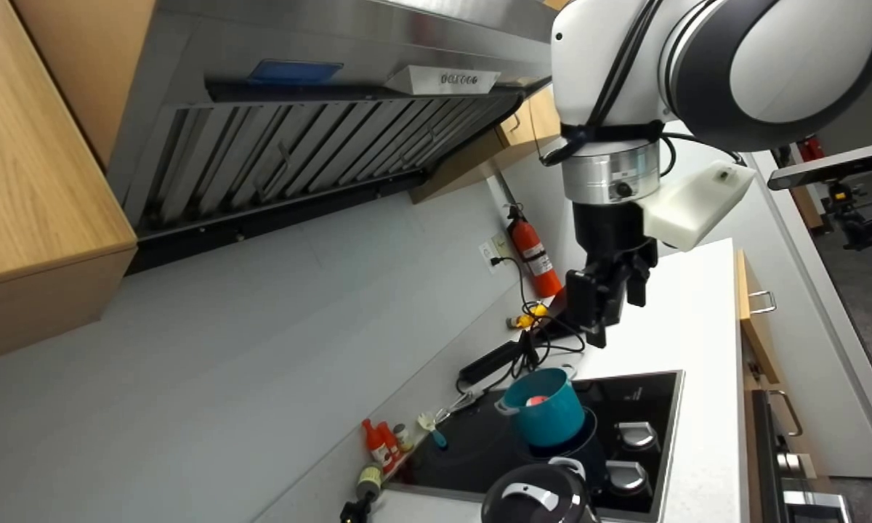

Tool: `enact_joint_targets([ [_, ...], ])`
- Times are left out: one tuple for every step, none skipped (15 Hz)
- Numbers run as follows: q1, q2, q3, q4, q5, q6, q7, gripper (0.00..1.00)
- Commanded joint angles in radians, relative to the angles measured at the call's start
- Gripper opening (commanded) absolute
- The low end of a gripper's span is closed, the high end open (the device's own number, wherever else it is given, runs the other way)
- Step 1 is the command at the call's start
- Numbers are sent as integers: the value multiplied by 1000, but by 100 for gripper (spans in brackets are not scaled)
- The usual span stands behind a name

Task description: Move the black lid from the blue pot to the black pot

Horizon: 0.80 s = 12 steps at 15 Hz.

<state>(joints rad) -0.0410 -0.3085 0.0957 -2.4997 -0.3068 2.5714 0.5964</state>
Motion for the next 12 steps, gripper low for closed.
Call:
enact_joint_targets([
  [-22, -40, 24, -31, 30, 14, 18, 100],
  [-22, -42, 23, -33, 29, 14, 15, 100],
  [-24, -7, 25, -4, 16, 0, -5, 100],
  [-24, -8, 25, -6, 16, 0, -5, 100],
  [-25, -9, 25, -8, 16, 0, -5, 100],
  [-25, -10, 25, -9, 16, 0, -5, 100],
  [-25, -10, 25, -9, 16, 0, -5, 100],
  [-25, -10, 25, -9, 16, 0, -5, 100],
  [-25, -10, 25, -9, 16, 0, -5, 100],
  [-25, -10, 25, -9, 16, 0, -5, 100],
  [-25, -10, 25, -9, 16, 0, -5, 100],
  [-25, -10, 25, -9, 16, 0, -5, 100],
])
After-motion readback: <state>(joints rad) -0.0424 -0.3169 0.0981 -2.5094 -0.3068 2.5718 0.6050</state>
